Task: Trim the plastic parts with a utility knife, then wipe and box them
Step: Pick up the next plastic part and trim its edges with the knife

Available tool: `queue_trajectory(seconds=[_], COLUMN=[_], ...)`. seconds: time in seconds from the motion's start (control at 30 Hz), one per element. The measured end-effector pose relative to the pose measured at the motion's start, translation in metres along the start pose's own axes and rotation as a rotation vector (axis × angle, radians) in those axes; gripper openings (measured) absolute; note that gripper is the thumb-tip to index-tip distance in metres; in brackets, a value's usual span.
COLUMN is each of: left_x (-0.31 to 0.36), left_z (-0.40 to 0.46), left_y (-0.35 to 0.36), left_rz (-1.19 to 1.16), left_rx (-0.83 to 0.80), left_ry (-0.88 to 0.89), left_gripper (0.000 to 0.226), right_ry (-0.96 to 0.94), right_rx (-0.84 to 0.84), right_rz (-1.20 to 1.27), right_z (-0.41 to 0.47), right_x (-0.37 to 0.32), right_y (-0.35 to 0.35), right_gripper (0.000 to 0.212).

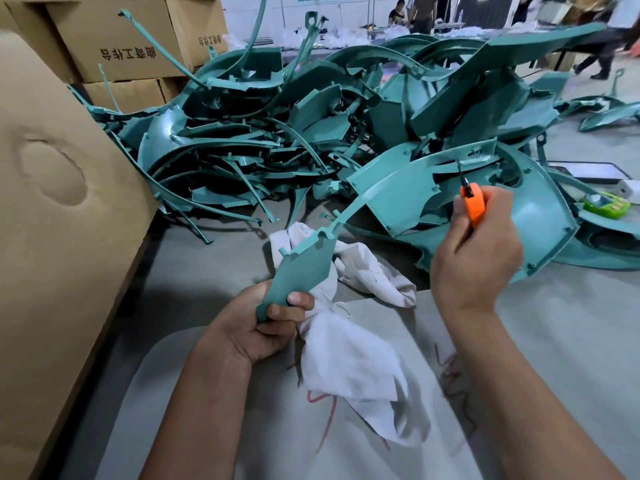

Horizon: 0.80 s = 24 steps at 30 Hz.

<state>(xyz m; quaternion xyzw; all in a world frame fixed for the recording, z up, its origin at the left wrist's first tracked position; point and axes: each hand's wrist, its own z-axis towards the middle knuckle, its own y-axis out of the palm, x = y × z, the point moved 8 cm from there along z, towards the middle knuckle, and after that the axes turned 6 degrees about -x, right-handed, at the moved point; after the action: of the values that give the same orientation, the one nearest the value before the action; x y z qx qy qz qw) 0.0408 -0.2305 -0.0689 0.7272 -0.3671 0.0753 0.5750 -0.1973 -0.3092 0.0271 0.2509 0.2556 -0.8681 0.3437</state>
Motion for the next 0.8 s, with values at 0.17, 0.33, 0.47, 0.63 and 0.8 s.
queue_trajectory(seconds=[0.17,0.33,0.47,0.63,0.8], left_x=[0.015,0.055,0.088,0.087,0.077], left_z=[-0.001,-0.013,-0.058,-0.066,-0.058], left_y=[-0.007,-0.026,-0.035,-0.010,0.020], left_rz=[0.032,0.123,0.631,0.820,0.888], left_rx=[0.099,0.321,0.830,0.684,0.498], left_ry=[0.168,0.621,1.063,1.246,1.236], left_gripper=[0.026,0.033,0.024,0.015,0.025], right_ry=[-0.011,0.007,0.010,-0.150,-0.214], right_rx=[0.009,-0.174,-0.386,-0.481,-0.464], right_rz=[-0.017,0.179,0.351,0.297,0.329], right_z=[-0.001,-0.008,-0.017,-0.026,-0.034], right_x=[0.001,0.000,-0.009,-0.031,-0.046], right_y=[-0.002,0.021,0.041,0.045,0.040], right_gripper=[0.024,0.020,0.011,0.013,0.024])
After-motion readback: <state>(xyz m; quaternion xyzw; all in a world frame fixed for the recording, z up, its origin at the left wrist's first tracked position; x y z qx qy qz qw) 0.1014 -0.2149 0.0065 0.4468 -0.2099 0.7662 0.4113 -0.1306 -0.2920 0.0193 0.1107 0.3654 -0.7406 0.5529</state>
